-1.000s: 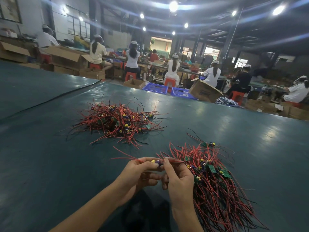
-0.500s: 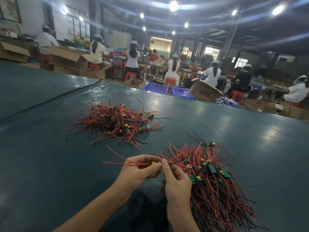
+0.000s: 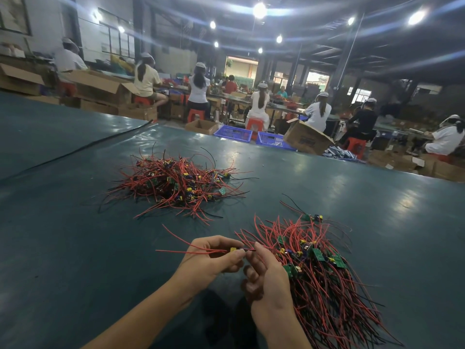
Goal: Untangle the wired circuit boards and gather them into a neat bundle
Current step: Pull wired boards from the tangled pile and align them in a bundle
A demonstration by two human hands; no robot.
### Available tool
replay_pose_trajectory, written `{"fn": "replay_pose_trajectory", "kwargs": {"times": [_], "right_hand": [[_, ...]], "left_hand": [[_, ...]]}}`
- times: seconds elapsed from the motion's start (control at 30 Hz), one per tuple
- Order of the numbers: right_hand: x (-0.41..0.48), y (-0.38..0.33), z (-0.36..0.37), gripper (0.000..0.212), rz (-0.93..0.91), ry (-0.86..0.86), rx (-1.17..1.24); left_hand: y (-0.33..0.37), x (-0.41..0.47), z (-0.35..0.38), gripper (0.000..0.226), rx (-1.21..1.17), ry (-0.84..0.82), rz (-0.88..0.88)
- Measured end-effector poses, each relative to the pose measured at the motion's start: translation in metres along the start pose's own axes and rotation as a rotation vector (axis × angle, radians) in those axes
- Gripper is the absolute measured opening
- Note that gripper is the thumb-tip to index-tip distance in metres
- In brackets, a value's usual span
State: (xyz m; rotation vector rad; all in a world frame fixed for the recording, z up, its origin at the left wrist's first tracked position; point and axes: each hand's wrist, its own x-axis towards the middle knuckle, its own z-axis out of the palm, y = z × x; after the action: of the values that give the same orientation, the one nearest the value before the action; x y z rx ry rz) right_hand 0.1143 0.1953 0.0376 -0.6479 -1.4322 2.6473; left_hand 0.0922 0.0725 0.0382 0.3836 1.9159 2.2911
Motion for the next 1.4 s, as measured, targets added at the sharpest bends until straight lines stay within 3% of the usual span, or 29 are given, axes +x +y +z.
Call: {"fn": "replay_pose_trajectory", "kwargs": {"times": [0.13,0.27,0.4,0.53,0.77,0.9,1.03,1.13,1.4], "right_hand": [[0.000,0.005,0.000,0.038,-0.031,-0.031,0.004],[-0.001,0.006,-0.001,0.014,-0.116,-0.041,-0.081],[-0.004,-0.001,0.001,0.022,-0.219,0.014,-0.148],[0.004,-0.019,-0.011,0.017,-0.238,0.130,0.024],[0.009,-0.032,-0.023,0.013,-0.309,0.159,0.106],[0.007,-0.026,-0.019,0.016,-0.366,0.167,0.031],[0.001,-0.006,-0.004,0.031,-0.365,0.055,-0.159],[-0.007,0.004,0.007,0.030,-0.358,-0.050,-0.210],[0.004,-0.031,-0.019,0.018,-0.329,0.169,0.133]], "left_hand": [[0.000,-0.001,0.000,0.013,0.033,-0.033,0.023],[0.001,-0.001,-0.001,0.013,0.031,-0.022,0.046],[0.003,0.000,0.000,0.013,0.018,-0.015,0.051],[0.006,0.001,-0.002,0.010,-0.003,-0.007,0.044],[0.012,0.001,-0.007,0.009,0.006,-0.039,0.034],[0.010,0.000,-0.007,0.010,-0.008,-0.045,0.043],[0.010,-0.001,-0.005,0.011,-0.030,-0.031,0.052],[0.011,-0.002,-0.004,0.017,-0.001,-0.062,0.071],[0.013,0.002,-0.009,0.009,0.017,-0.064,0.060]]}}
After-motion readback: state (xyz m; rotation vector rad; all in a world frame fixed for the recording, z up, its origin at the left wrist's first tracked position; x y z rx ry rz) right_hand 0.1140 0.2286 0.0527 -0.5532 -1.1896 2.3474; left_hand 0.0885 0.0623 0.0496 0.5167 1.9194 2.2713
